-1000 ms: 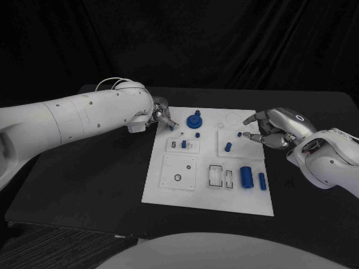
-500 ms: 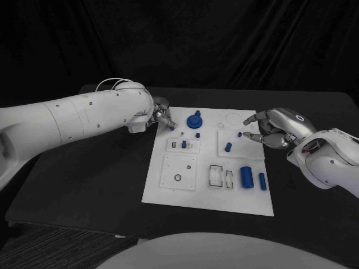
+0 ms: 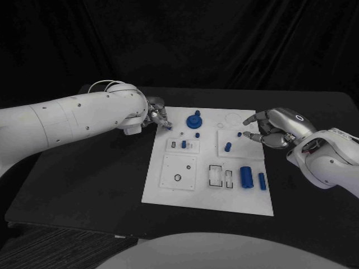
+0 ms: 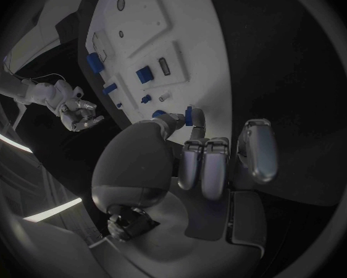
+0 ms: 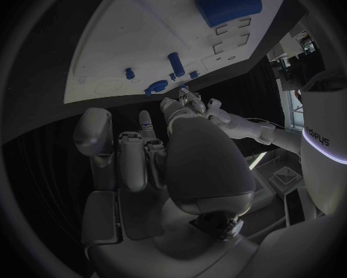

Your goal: Assemble the parts on the task board

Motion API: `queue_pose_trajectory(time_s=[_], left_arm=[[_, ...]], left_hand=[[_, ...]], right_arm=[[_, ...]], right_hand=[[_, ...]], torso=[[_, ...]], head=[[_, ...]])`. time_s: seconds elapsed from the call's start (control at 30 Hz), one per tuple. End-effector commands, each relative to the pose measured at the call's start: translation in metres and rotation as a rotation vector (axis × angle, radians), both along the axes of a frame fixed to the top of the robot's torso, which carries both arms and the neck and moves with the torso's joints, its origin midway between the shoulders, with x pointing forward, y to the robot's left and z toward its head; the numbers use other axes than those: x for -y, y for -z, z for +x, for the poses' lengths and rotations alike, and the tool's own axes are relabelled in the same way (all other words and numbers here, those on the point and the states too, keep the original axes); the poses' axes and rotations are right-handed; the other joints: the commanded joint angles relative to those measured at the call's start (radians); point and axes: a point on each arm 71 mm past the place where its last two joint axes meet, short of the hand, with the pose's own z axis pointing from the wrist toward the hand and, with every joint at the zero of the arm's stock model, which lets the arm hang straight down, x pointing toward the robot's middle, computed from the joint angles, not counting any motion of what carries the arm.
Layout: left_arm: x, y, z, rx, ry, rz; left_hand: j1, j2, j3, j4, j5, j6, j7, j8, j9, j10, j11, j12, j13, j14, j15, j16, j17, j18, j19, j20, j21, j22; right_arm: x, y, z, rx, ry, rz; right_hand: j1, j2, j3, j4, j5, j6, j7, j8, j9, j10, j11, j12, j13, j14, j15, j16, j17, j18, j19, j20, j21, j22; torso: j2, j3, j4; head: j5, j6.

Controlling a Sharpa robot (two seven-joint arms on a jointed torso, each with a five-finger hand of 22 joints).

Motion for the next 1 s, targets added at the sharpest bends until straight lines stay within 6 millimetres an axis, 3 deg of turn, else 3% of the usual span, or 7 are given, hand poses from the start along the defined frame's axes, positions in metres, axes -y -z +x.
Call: queue_pose_trajectory(time_s=[0.03,0.2,0.43,0.7,0.87,1.0], left_arm=[[-0.001,-0.015,-0.002,0.053,-0.077,-0.078],[-0.002,-0.030,-0.017,0.065,-0.083,-0.093],[0.002,-0.034,-0.040,0.051,-0.060,-0.101],[0.008,-0.023,-0.059,0.043,-0.035,-0.110],[0.011,-0.014,-0.066,0.054,-0.021,-0.104],[0.012,-0.005,-0.071,0.050,-0.018,-0.106]], left_hand=[[-0.012,-0.011,0.043,-0.033,-0.001,-0.001,-0.006,0.004,0.003,0.098,-0.009,-0.004,0.255,0.106,-0.006,0.003,0.263,0.006,0.006,-0.005,0.004,0.174],[-0.033,-0.015,0.063,-0.044,-0.011,-0.002,-0.006,0.005,0.006,0.094,-0.009,-0.009,0.251,0.106,-0.007,0.003,0.263,0.007,0.004,-0.006,0.000,0.173],[-0.039,-0.014,0.074,-0.052,-0.013,-0.009,-0.005,0.003,0.007,0.089,-0.008,-0.015,0.246,0.106,-0.007,0.003,0.263,0.008,0.003,-0.006,-0.003,0.172],[-0.050,-0.012,0.079,-0.056,-0.024,-0.010,-0.003,0.003,0.010,0.086,-0.007,-0.019,0.242,0.106,-0.005,0.003,0.263,0.008,0.002,-0.005,-0.005,0.171],[-0.067,-0.008,0.082,-0.062,-0.057,-0.006,-0.004,0.008,0.014,0.085,-0.006,-0.020,0.242,0.106,-0.005,0.003,0.263,0.008,0.002,-0.005,-0.007,0.171],[-0.075,-0.005,0.081,-0.063,-0.073,-0.003,-0.004,0.010,0.015,0.085,-0.007,-0.019,0.242,0.106,-0.005,0.003,0.263,0.008,0.002,-0.004,-0.007,0.171]], right_arm=[[0.002,0.000,-0.001,-0.006,0.014,-0.002],[0.003,0.000,-0.001,-0.006,0.020,-0.002],[0.003,0.000,0.000,0.001,0.022,0.002],[0.004,0.000,0.000,0.004,0.026,0.004],[0.003,0.000,0.000,0.005,0.027,0.005],[0.003,0.000,0.000,0.005,0.027,0.005]], right_hand=[[0.001,0.006,0.006,-0.001,0.003,0.004,0.000,0.000,-0.001,0.080,0.003,-0.004,0.237,0.058,0.010,-0.007,0.103,0.005,-0.002,0.005,-0.003,0.091],[0.001,0.006,0.007,-0.001,0.003,0.004,0.000,0.000,-0.002,0.078,0.004,-0.004,0.235,0.058,0.010,-0.007,0.103,0.005,-0.002,0.005,-0.004,0.091],[0.001,0.006,0.007,-0.002,0.004,0.004,0.000,0.000,-0.002,0.078,0.004,-0.005,0.235,0.057,0.010,-0.008,0.102,0.006,-0.003,0.005,-0.006,0.090],[0.003,0.005,0.008,-0.003,0.005,0.003,0.000,-0.001,-0.002,0.078,0.003,-0.005,0.235,0.057,0.010,-0.008,0.102,0.006,-0.003,0.005,-0.006,0.091],[0.003,0.005,0.008,-0.003,0.005,0.003,0.000,-0.001,-0.002,0.078,0.003,-0.005,0.235,0.057,0.010,-0.008,0.102,0.006,-0.003,0.005,-0.006,0.091],[0.003,0.005,0.008,-0.003,0.005,0.003,0.000,-0.001,-0.002,0.078,0.003,-0.005,0.235,0.057,0.010,-0.008,0.102,0.006,-0.003,0.005,-0.006,0.091]], torso=[[0.001,0.0003,0.0008],[0.000,0.0003,-0.0005],[0.002,0.0001,-0.0018],[0.001,0.0029,0.0002],[0.001,-0.0005,0.0002],[-0.003,-0.0001,-0.0010]], head=[[-0.002,0.000],[0.003,0.000],[0.008,0.000],[0.010,0.000],[0.014,0.000],[0.018,0.000]])
